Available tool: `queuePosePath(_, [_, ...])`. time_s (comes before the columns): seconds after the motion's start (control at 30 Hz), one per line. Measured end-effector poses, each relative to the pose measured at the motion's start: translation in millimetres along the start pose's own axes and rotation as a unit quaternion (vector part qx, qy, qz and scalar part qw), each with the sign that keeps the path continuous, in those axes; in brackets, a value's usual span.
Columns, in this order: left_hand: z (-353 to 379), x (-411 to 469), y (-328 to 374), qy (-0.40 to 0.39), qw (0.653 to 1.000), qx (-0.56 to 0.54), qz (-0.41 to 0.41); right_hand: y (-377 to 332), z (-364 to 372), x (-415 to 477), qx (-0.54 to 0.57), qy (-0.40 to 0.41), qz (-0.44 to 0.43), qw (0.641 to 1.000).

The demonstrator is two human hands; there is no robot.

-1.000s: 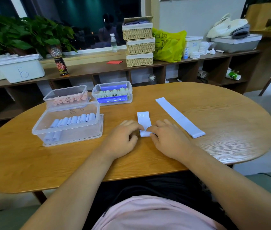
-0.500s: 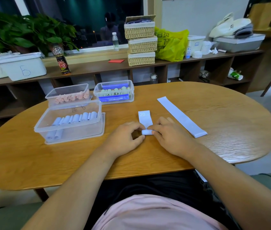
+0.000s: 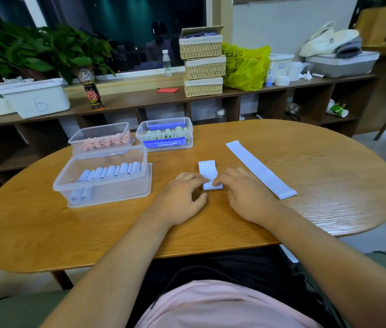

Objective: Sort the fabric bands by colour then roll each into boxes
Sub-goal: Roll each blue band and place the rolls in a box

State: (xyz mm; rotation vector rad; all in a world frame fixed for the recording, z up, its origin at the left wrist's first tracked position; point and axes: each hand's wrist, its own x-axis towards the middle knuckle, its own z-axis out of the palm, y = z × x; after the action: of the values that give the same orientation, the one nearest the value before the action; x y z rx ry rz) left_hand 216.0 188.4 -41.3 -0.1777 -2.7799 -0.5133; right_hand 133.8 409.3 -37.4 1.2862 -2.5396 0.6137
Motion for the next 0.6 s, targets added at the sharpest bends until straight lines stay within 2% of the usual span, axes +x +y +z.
queuePosePath(0.13, [0.0,0.7,-0.8,0.012,0.999,-0.018,-0.044,1.5,-0.1,11.3,-0.011,-0.009,0.010,1.000])
queuePosePath(0.3, [-1.4,0.0,0.2,0.033,0.996,-0.046,-0.063,-2.0,3.7,27.6,-0.035,-0.017,0.026,0.999])
queuePosePath(0.6, [-4.6,-6.1,1.3,0.039,0.997,-0.052,-0.028,-2.0,13.7,18.6,-0.035,0.029,0.016,0.999])
